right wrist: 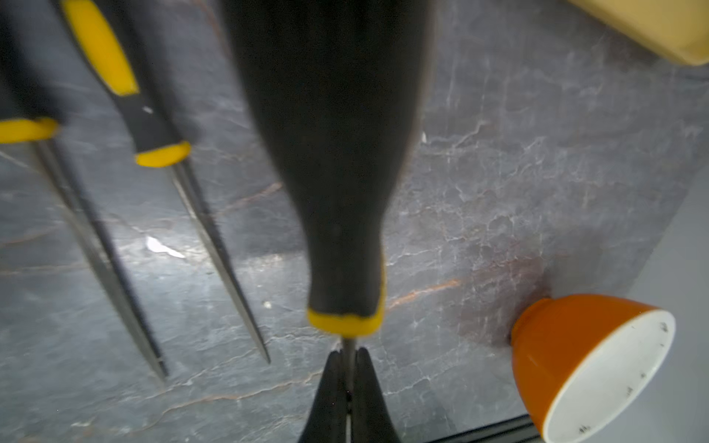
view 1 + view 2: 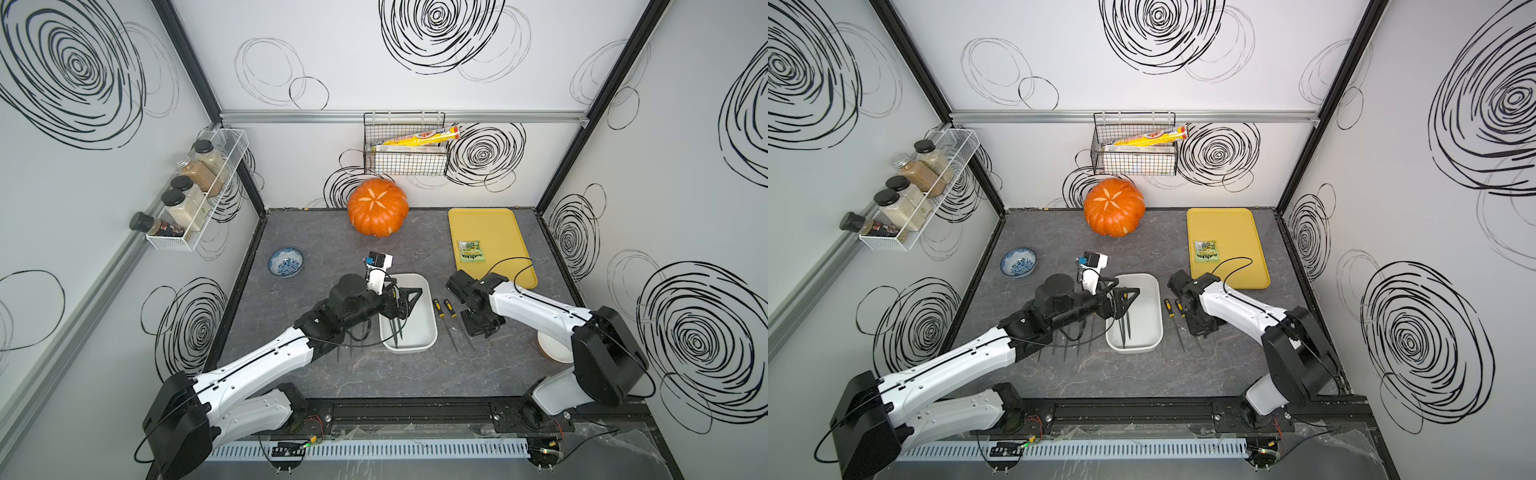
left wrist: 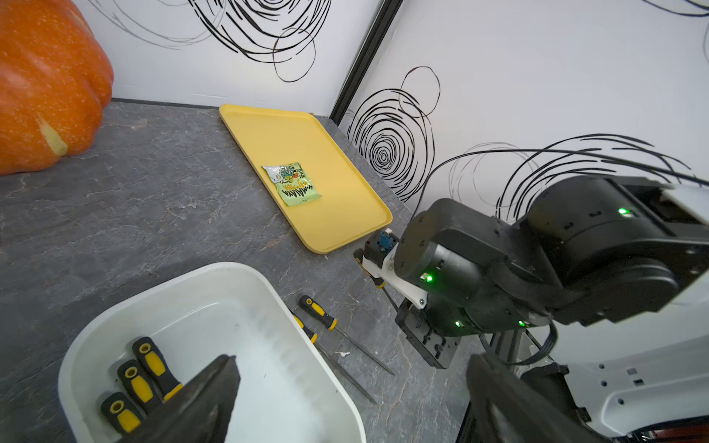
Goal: Take the file tool out of the storage box
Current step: Place the file tool at the center of the board.
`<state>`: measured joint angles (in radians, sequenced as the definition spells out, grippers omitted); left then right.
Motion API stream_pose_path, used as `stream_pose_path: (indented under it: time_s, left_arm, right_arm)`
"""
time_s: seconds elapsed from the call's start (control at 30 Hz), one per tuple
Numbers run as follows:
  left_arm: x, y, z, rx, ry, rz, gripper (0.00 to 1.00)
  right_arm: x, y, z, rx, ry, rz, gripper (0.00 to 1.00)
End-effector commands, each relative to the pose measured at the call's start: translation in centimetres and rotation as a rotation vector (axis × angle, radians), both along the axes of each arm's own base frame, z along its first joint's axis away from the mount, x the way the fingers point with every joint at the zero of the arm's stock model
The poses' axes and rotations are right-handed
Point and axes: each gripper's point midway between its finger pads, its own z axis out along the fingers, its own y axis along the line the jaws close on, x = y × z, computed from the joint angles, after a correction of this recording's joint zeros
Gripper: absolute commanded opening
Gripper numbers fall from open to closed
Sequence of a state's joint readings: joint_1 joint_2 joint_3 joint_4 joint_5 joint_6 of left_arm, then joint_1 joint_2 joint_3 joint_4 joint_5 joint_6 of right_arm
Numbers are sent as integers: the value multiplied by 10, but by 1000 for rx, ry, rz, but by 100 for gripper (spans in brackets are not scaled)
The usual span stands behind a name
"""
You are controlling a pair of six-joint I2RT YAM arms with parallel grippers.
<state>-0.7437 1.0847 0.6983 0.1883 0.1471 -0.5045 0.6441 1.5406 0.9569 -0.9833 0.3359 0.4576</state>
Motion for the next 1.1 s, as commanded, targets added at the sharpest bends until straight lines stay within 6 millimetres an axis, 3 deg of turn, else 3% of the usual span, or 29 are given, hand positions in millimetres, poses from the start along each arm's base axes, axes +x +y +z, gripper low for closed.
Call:
stream_pose_path:
  time_s: [0.0,0.37,1.0,1.07]
  left_arm:
    - [8,4,6,-15,-39,25,99]
    - [12,1,-3,1,-17,23,99]
    - [15,-4,-13,26,20,15,99]
    - [14,-4,-12,25,21,14,99]
  right_arm:
    - [-6,-17,-1,-92,41,-21,0]
    - [-16,-14,-38,-134,219,-2,0]
    - [-12,-2,-55,-126,296,24,0]
    - [-8,1,-55,-121,290,31,4]
